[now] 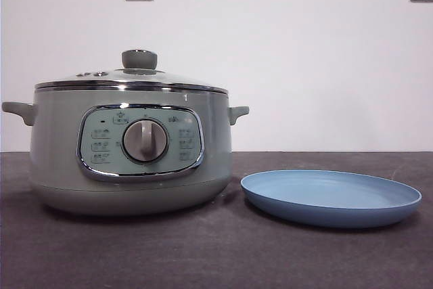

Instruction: Take the potato out from the steamer,put the potato on the plate,close the lid

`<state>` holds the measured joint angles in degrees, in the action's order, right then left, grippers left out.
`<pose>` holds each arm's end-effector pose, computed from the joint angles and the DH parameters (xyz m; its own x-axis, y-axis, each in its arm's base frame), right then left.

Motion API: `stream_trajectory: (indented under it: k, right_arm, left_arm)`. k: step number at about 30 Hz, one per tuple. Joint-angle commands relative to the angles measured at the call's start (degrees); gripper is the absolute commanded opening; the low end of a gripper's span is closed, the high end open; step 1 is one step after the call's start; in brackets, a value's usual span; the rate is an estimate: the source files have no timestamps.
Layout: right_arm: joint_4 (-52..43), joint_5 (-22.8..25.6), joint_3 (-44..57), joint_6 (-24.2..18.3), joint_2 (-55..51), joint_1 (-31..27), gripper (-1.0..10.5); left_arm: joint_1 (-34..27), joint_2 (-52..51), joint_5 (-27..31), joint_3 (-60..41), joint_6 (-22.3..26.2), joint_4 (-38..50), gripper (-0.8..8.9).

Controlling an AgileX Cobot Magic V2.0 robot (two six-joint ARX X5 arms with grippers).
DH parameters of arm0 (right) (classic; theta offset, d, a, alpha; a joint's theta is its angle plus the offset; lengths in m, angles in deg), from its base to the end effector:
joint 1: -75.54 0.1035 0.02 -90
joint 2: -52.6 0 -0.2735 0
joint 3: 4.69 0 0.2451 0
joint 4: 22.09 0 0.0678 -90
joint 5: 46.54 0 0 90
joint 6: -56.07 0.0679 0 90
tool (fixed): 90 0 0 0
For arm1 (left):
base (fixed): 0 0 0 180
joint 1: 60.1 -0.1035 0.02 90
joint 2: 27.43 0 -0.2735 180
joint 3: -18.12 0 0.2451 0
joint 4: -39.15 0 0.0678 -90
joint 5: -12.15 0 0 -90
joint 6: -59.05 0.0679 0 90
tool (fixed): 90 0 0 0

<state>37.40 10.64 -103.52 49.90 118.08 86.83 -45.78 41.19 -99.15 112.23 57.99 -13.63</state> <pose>0.2118 0.0798 0.4321 0.6337 0.6792 -0.3702 -0.6844 0.7154 0.1409 0.2439 -0.0877 0.4036 0.7124 -0.5568 -0.4272 0.5349 0.8249 -0.1830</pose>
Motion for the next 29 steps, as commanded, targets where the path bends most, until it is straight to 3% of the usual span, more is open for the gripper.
stream_trajectory:
  k: [1,8,15,26,27,29]
  right_arm:
    - [-0.39,0.2,-0.37,0.79,0.0,0.13,6.3]
    - [-0.42,0.22,-0.37,0.81,0.0,0.13,6.3]
    - [-0.39,0.22,-0.37,0.79,0.0,0.13,6.3]
    - [-0.42,0.22,-0.37,0.79,0.0,0.13,6.3]
    - [-0.44,0.24,-0.37,0.79,0.0,0.13,6.3]
    - [-0.44,0.26,-0.37,0.79,0.0,0.13,6.3]
  left_arm:
    - [1.9,3.04,2.4,0.11,-0.42,1.14,4.09]
    - [5.51,10.97,7.85,0.11,-0.22,2.6,4.08]
    - [7.19,18.1,9.33,0.11,-0.22,2.45,4.08]
    - [8.57,22.62,13.92,0.09,-0.15,1.18,3.97]
    - [8.59,22.62,13.9,0.09,-0.15,1.18,3.65]
    - [8.61,22.62,13.88,0.09,-0.07,1.16,1.67]
